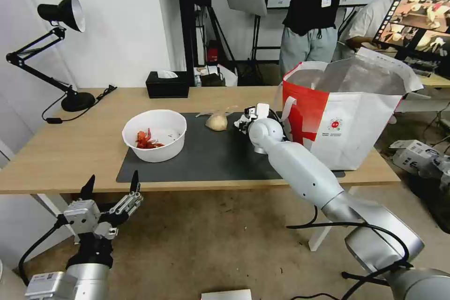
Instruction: Pick up the trash from the table and place it into the takeout bag.
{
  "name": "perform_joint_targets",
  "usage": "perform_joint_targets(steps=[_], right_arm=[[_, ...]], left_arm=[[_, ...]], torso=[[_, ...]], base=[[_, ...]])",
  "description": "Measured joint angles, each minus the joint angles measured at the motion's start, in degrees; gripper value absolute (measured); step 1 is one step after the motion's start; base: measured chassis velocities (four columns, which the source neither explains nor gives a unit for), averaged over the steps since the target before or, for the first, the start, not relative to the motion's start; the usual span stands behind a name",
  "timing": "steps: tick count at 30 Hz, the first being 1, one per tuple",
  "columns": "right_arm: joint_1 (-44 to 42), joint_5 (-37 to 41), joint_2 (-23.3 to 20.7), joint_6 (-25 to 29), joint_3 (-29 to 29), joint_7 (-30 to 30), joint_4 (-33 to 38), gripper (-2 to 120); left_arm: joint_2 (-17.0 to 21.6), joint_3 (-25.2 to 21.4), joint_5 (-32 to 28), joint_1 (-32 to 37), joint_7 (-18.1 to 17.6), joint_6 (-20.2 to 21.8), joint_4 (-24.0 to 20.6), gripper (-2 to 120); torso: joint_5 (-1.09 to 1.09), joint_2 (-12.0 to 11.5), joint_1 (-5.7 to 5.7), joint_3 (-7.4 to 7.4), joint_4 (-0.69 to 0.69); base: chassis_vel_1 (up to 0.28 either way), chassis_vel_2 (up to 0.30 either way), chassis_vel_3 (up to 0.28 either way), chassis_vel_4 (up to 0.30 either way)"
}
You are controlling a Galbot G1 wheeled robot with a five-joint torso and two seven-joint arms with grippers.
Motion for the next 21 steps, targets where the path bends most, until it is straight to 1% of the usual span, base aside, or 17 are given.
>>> perform_joint_targets(steps=[6, 12, 17, 20, 21], right_arm=[[-0.4, -0.1, -1.3, 1.2, -0.1, 0.1, 2.4, 0], [-1.1, -0.6, -4.3, 2.8, -1.1, -0.3, 8.0, 0], [-1.3, -1.0, -5.3, 3.1, -1.3, -0.3, 10.5, 0], [-1.2, -0.9, -6.2, 3.3, -1.6, -0.2, 13.8, 0], [-1.2, -0.9, -6.2, 3.3, -1.6, -0.2, 13.8, 0]], left_arm=[[-0.2, 0.1, 0.0, 0.0, 0.0, 0.0, 0.0, 100], [-0.2, 0.1, 0.2, 0.3, 0.0, -0.1, 0.0, 100], [-0.3, 0.1, 0.2, 0.4, 0.0, -0.6, 0.0, 100], [-0.4, 0.0, 0.3, 0.6, 0.0, -1.3, 0.0, 100], [-0.4, 0.0, 0.3, 0.6, 0.0, -1.3, 0.0, 100]], torso=[[0.00, 0.0, 0.00, 0.00, 0.00], [0.00, 0.0, 0.00, 0.00, 0.00], [0.00, 0.0, 0.00, 0.00, 0.00], [0.00, 0.0, 0.00, 0.00, 0.00], [0.00, 0.0, 0.00, 0.00, 0.00]], base=[[0.000, 0.000, 0.000, 0.000], [0.000, 0.000, 0.000, 0.000], [0.000, 0.000, 0.000, 0.000], [0.000, 0.000, 0.000, 0.000], [0.000, 0.000, 0.000, 0.000]])
